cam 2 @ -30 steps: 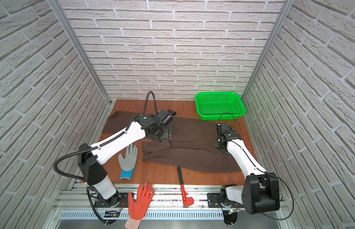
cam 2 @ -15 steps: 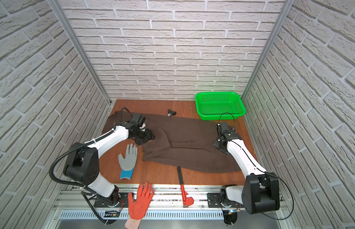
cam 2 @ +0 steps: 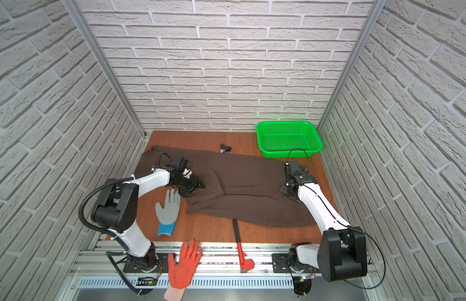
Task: Fold and stack the trousers
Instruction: Smooth out the trousers at the center of the table.
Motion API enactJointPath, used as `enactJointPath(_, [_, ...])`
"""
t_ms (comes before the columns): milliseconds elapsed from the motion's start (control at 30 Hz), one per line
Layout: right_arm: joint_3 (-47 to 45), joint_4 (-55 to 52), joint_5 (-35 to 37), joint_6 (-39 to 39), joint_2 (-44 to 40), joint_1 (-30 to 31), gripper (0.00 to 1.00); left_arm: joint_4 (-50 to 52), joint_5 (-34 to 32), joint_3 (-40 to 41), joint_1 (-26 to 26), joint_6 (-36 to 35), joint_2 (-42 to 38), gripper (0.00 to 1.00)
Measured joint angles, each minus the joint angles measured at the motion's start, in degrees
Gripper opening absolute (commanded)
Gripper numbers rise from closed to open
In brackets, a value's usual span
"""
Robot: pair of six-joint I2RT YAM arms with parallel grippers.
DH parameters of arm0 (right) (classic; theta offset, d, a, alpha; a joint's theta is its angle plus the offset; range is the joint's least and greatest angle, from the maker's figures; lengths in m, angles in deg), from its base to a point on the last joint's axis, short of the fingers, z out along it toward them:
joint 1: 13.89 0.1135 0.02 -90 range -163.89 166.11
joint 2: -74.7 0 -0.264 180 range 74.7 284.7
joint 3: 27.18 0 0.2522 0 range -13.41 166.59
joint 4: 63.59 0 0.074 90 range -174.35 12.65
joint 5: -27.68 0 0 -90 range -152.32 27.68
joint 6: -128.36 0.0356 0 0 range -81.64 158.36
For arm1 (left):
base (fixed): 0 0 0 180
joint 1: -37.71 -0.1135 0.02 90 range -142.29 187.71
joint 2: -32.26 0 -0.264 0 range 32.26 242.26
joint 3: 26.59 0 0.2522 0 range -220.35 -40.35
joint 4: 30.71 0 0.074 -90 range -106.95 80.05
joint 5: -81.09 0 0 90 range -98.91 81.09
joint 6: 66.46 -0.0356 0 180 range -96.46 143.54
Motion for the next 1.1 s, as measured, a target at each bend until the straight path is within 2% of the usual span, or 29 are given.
enactJointPath(167, [0.0, 0.0, -0.2, 0.0, 0.1, 0.0, 0.46, -3.7, 2.9, 1.6, 1.0, 1.2, 0.0, 0.68])
enactJointPath(267, [0.0, 0.0, -0.2, 0.0, 0.1, 0.0, 0.45, -6.2, 5.0, 2.4, 2.9, 2.6, 0.0, 0.63])
enactJointPath(467, [0.0, 0.0, -0.2, -0.1, 0.1, 0.0, 0.45, -8.4, 8.0, 3.1, 4.6, 4.9, 0.5, 0.38])
enactJointPath(700, [0.0, 0.0, -0.2, -0.2, 0.1, 0.0, 0.44, -9.3, 9.5, 3.1, 4.4, 5.7, 0.2, 0.00])
enactJointPath(900, [0.0, 0.0, -0.1, -0.2, 0.2, 0.0, 0.44, -4.3, 7.1, 2.1, 3.0, 4.7, -6.0, 0.00])
enactJointPath(1000, [0.0, 0.0, 0.1, -0.2, 0.5, 0.0, 0.44, 3.7, 1.9, -1.9, 1.0, 2.4, -13.2, 0.00])
enactJointPath(1100, [0.0, 0.0, 0.4, -0.2, 1.2, 0.0, 0.45, 14.3, -7.6, -9.5, -2.2, -1.1, -22.2, 0.00])
